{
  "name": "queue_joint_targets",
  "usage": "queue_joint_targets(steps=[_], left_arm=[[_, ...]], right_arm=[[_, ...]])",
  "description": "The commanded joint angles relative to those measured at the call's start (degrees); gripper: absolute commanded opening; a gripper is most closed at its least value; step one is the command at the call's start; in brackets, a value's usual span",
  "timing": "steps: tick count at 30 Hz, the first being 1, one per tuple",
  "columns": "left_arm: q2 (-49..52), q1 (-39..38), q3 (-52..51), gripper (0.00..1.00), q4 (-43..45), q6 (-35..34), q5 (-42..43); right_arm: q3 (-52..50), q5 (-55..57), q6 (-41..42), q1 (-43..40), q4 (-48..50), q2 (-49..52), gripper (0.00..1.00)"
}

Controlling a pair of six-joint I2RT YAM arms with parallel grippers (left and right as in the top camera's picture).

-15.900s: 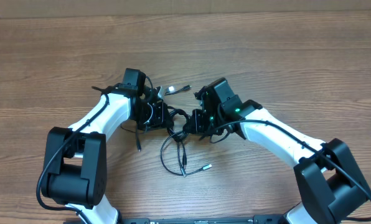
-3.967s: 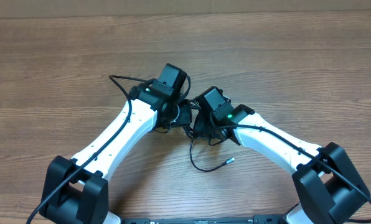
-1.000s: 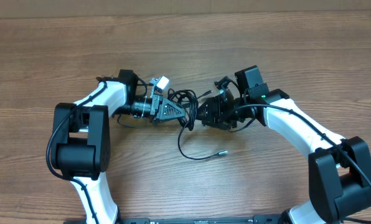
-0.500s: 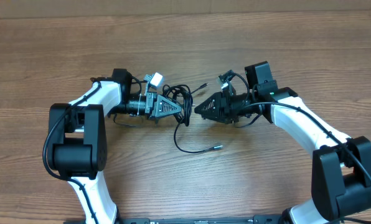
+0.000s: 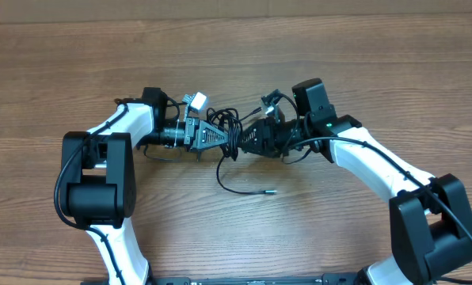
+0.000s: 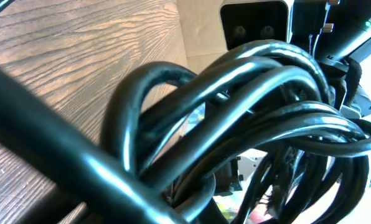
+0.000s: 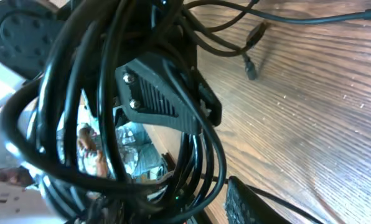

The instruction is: Untangle cables

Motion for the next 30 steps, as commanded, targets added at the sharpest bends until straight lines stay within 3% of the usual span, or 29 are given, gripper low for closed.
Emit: queue_joint_targets(steps=[1, 4, 7, 12, 17, 30], left_arm=[[0.4, 0.2, -0.3, 0.05, 0.0, 1.5, 1.1], [0.4, 0.2, -0.3, 0.05, 0.0, 1.5, 0.9], [0.4, 0.2, -0.3, 0.05, -1.1, 1.5, -0.6], [0.4, 0.2, -0.3, 0.05, -1.5, 0.8, 1.0], [0.4, 0.2, -0.3, 0.05, -1.7, -0.2, 3.9], [0.4, 0.2, -0.3, 0.05, -1.8, -0.2, 1.1]], right_arm=[[0.9, 2.8, 1.5, 0.8, 0.2, -1.4, 0.45], [0.9, 3.6, 1.5, 0.5, 0.6, -1.4, 0.45], [0.9, -7.3, -2.4, -2.3, 0.2, -1.6, 0.42], [0.9, -3.9, -6.7, -6.9, -6.8, -1.6, 0.42], [0.9, 3.8, -6.0, -1.2, -5.3, -1.6, 0.42], [0.9, -3.4, -4.3, 0.0, -3.1, -1.6, 0.42]])
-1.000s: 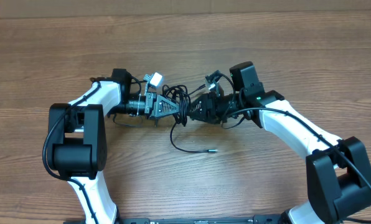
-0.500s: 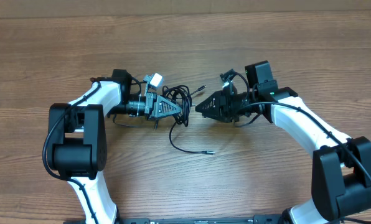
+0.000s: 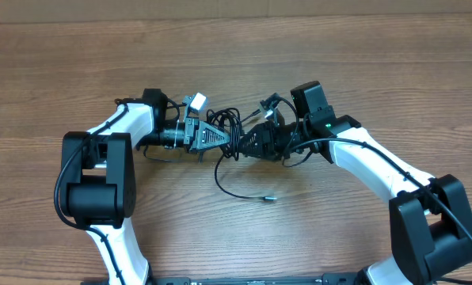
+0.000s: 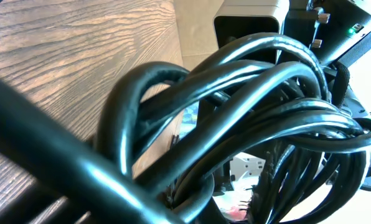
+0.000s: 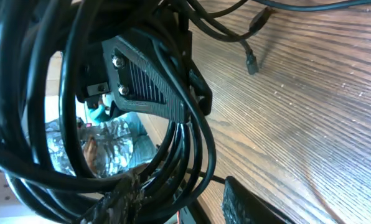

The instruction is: Untangle cables

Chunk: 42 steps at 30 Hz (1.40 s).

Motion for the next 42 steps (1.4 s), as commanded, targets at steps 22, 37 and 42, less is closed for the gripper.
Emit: queue_joint_targets(steps=[22, 37, 42], left_arm=[[0.4, 0.2, -0.3, 0.04, 0.5, 0.0, -2.0], [0.4, 0.2, -0.3, 0.04, 4.6, 1.5, -8.4], [0.4, 0.3, -0.3, 0.04, 4.6, 1.3, -8.2]], right_arm=[[0.9, 21.5, 11.0, 5.7, 5.2, -1.4, 0.35], [0.9, 28.2, 5.8, 5.7, -6.6, -1.4, 0.38], [0.9, 14.1, 2.8, 5.7, -4.6, -1.4, 0.38]])
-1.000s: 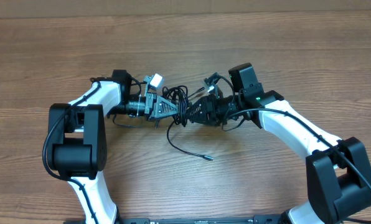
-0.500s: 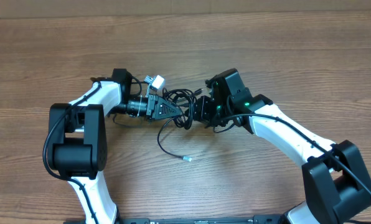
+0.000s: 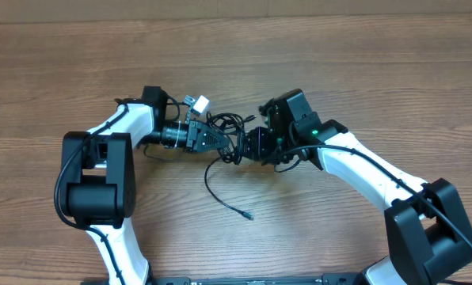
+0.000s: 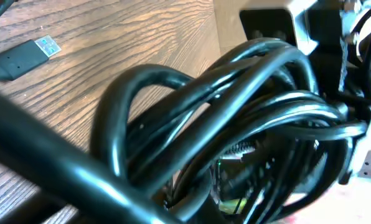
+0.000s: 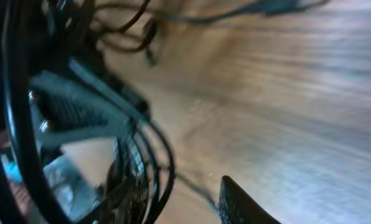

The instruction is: Untangle cables

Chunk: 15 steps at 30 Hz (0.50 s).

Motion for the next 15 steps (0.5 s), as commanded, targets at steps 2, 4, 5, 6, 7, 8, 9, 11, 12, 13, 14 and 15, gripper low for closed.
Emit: queue_joint_targets(steps=[2, 4, 5, 6, 7, 8, 9, 11, 12, 13, 14, 15], left_arm=[[0.4, 0.3, -0.1, 0.04, 0.0, 1.1, 0.9], [0.4, 0.3, -0.1, 0.04, 0.0, 1.1, 0.9], [0.4, 0.3, -0.1, 0.04, 0.0, 1.1, 0.9], [0.4, 0.3, -0.1, 0.04, 0.0, 1.1, 0.9], [0.4, 0.3, -0.1, 0.04, 0.0, 1.1, 0.9], [0.4, 0.3, -0.1, 0.04, 0.0, 1.1, 0.9], [0.4, 0.3, -0.1, 0.04, 0.0, 1.1, 0.9], [0.4, 0.3, -0.1, 0.04, 0.1, 1.1, 0.9], [0.4, 0.3, -0.1, 0.04, 0.0, 1.1, 0.9], [0.4, 0.3, -0.1, 0.04, 0.0, 1.1, 0.9], [0.4, 0.3, -0.1, 0.04, 0.0, 1.1, 0.9], [0.4, 0.3, -0.1, 0.04, 0.0, 1.1, 0.9]], right_arm=[[0.4, -8.9, -2.9, 0.1, -2.0, -0.8, 0.38], [0.4, -9.0, -3.6, 0.1, -3.2, -0.8, 0.38], [0.4, -9.0, -3.9, 0.0, -3.8, -0.8, 0.38], [0.4, -9.0, -3.9, -0.1, -4.1, -0.8, 0.38], [0.4, -9.9, -3.8, -0.1, -1.9, -0.8, 0.38], [0.4, -12.1, -3.6, -0.2, 1.3, -0.8, 0.38], [0.4, -12.6, -1.5, -0.2, 4.2, -0.8, 0.38], [0.4, -10.0, 4.1, -0.2, 9.4, -0.8, 0.38], [0.4, -7.4, 5.9, -0.1, 9.4, -0.8, 0.38], [0.4, -5.4, 6.8, 0.0, 9.4, -0.8, 0.38], [0.4, -3.6, 7.0, 0.3, 9.4, -0.8, 0.38], [0.4, -0.7, 7.0, 0.9, 9.3, -0.7, 0.38]])
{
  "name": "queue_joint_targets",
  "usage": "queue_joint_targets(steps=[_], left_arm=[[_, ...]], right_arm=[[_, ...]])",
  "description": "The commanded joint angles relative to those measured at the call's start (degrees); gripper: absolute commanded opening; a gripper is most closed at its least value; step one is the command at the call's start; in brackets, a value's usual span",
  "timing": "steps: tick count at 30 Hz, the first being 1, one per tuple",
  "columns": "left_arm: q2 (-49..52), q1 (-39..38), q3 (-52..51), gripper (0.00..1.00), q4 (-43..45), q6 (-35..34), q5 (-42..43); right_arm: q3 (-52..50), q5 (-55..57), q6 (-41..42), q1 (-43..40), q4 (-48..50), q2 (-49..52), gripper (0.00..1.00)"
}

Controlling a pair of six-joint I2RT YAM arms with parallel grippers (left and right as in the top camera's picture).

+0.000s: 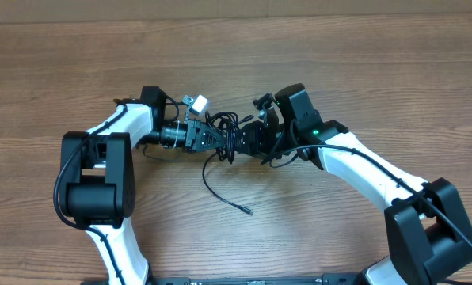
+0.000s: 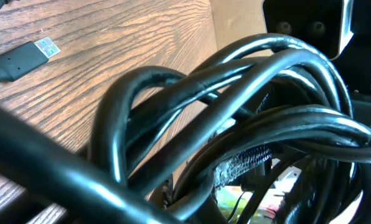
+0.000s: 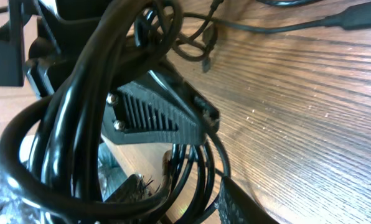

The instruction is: Untangle cables

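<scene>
A tangle of black cables (image 1: 225, 125) hangs between my two grippers at the table's middle. My left gripper (image 1: 222, 138) is shut on it from the left, and thick glossy coils (image 2: 235, 106) fill the left wrist view. My right gripper (image 1: 241, 141) grips the same bundle (image 3: 79, 106) from the right, close to the left gripper's ribbed finger (image 3: 151, 115). One right pad (image 3: 241, 205) shows beside the strands. A thin loose cable (image 1: 211, 182) trails toward the front and ends in a small plug (image 1: 246, 211).
A white plug (image 1: 197, 102) lies just behind the left gripper. A black USB plug (image 2: 23, 55) rests on the wooden table (image 1: 378, 63). Another black connector (image 3: 360, 15) and a small plug (image 3: 207, 62) lie on the wood by the bundle.
My right gripper has edged slightly left and up, closer to the left gripper, and its wrist view is sharp instead of blurred. The left gripper and the loose plug have barely shifted.
At first both grippers held the tangle a little apart, with the thin cable's plug lying to the front right. The plug then sat slightly lower. Later my right arm stood further left and the plug lay further front-left. Now the grippers nearly touch.
</scene>
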Motion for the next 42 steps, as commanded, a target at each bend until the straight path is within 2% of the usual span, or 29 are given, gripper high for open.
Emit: queue_joint_targets(steps=[1, 5, 7, 15, 21, 26, 29, 31, 32, 33, 35, 37, 38, 40, 42], left_arm=[[0.4, -0.1, -0.1, 0.04, 0.1, 1.1, 0.2], [0.4, -0.1, -0.1, 0.04, 0.1, 1.1, 0.2], [0.4, -0.1, -0.1, 0.04, 0.1, 1.1, 0.2], [0.4, -0.1, -0.1, 0.04, 0.1, 1.1, 0.2], [0.4, -0.1, -0.1, 0.04, 0.1, 1.1, 0.2], [0.4, -0.1, -0.1, 0.04, 0.1, 1.1, 0.2], [0.4, -0.1, -0.1, 0.04, 0.1, 1.1, 0.1], [0.4, -0.1, -0.1, 0.04, 0.2, 1.1, -0.5], [0.4, -0.1, -0.1, 0.04, 0.4, 1.1, -2.6], [0.4, -0.1, -0.1, 0.04, 0.8, 1.1, -4.9], [0.4, -0.1, -0.1, 0.05, 1.1, 0.3, -7.8], [0.4, -0.2, -0.1, 0.06, 2.0, -3.7, -13.0], [0.4, -0.4, -0.1, 0.07, 2.8, -7.5, -18.5], [0.4, -0.9, -0.1, 0.09, 2.7, -9.3, -21.3], [0.4, -2.6, -0.1, 0.07, 0.1, -9.1, -21.4]], right_arm=[[0.7, 7.5, 2.9, 1.6, 0.5, -0.7, 0.38], [0.7, 23.1, 5.6, 2.4, -3.5, -0.7, 0.37], [0.7, 27.3, 7.0, 2.4, -4.9, -0.7, 0.28], [0.7, 38.0, 7.0, 2.4, -8.2, -0.7, 0.04], [0.6, 55.8, 7.0, 2.3, -20.1, -0.7, 0.04], [0.6, 77.5, 7.0, 2.3, -31.3, -0.7, 0.04], [0.6, 81.8, 7.0, 1.5, -33.7, -0.7, 0.04], [0.6, 80.3, 7.0, -0.3, -33.7, -0.7, 0.10], [0.7, 78.9, 7.0, -0.7, -33.4, -0.7, 0.18], [0.7, 77.0, 7.0, -1.2, -33.0, -0.7, 0.30], [0.7, 71.7, 7.0, -2.3, -31.4, -0.7, 0.41], [0.7, 65.1, 6.4, -3.2, -29.4, -0.7, 0.58], [0.7, 61.4, 5.9, -3.7, -28.2, -0.7, 0.68], [0.7, 59.1, 5.9, -3.9, -27.8, -0.7, 0.74], [0.7, 58.4, 5.9, -3.9, -28.6, -0.7, 0.75]])
